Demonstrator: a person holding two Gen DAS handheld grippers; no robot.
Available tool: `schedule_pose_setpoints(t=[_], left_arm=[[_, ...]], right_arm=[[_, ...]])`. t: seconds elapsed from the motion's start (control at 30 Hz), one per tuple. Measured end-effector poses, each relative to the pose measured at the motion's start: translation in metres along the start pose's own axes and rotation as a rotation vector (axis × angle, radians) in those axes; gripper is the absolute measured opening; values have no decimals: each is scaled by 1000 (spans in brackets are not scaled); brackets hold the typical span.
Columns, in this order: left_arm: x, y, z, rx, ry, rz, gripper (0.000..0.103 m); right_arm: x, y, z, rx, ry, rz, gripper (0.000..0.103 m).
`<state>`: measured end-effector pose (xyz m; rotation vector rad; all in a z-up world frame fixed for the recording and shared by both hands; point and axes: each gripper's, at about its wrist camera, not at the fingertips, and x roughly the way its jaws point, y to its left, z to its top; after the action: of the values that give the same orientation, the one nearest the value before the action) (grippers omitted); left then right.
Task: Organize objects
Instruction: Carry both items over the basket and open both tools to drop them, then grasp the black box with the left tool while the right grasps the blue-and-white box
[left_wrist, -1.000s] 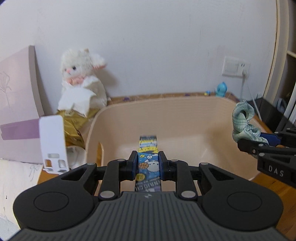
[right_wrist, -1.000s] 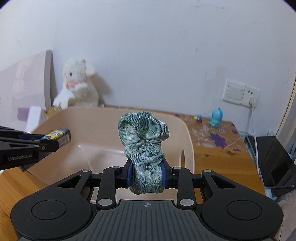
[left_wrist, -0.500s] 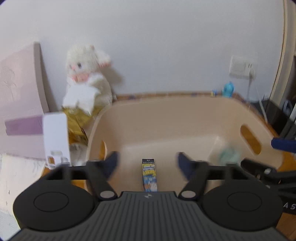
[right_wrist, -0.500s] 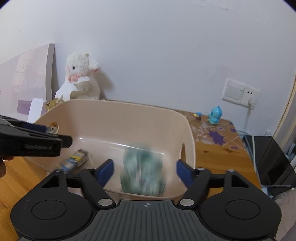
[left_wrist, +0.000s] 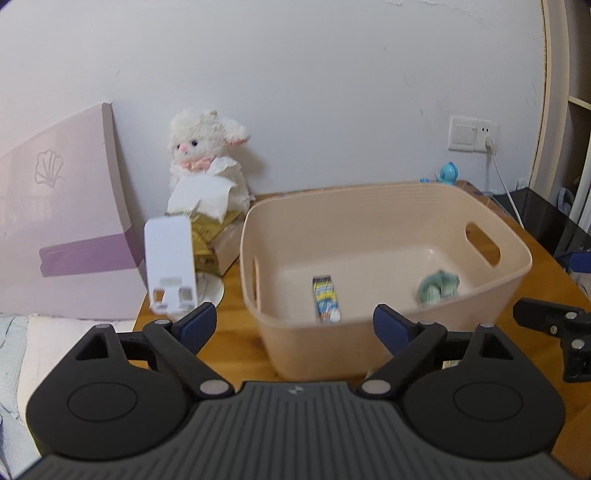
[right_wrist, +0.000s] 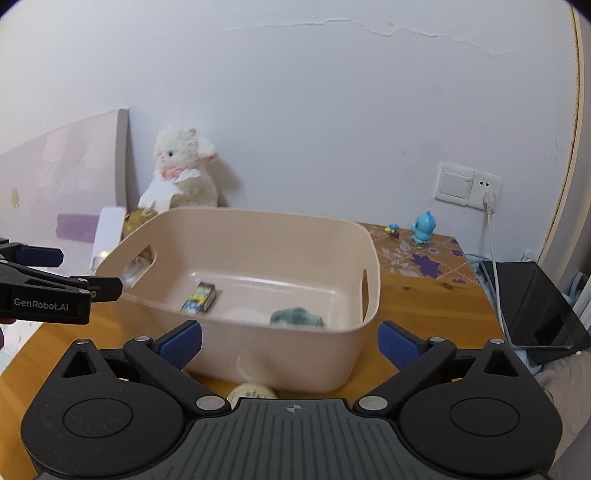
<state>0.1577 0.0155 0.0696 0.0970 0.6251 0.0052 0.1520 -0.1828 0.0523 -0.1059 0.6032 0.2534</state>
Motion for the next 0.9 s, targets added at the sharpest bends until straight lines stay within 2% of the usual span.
schedule_pose_setpoints(t=[0.47,0.9], left_arm=[[-21,21,-69,-34,62,-30,93],[-9,11,-103,-16,121,-99,93]], right_arm=[[13,23,-56,-26,149,55,103],[38,39,-87,-45,242,113,103]])
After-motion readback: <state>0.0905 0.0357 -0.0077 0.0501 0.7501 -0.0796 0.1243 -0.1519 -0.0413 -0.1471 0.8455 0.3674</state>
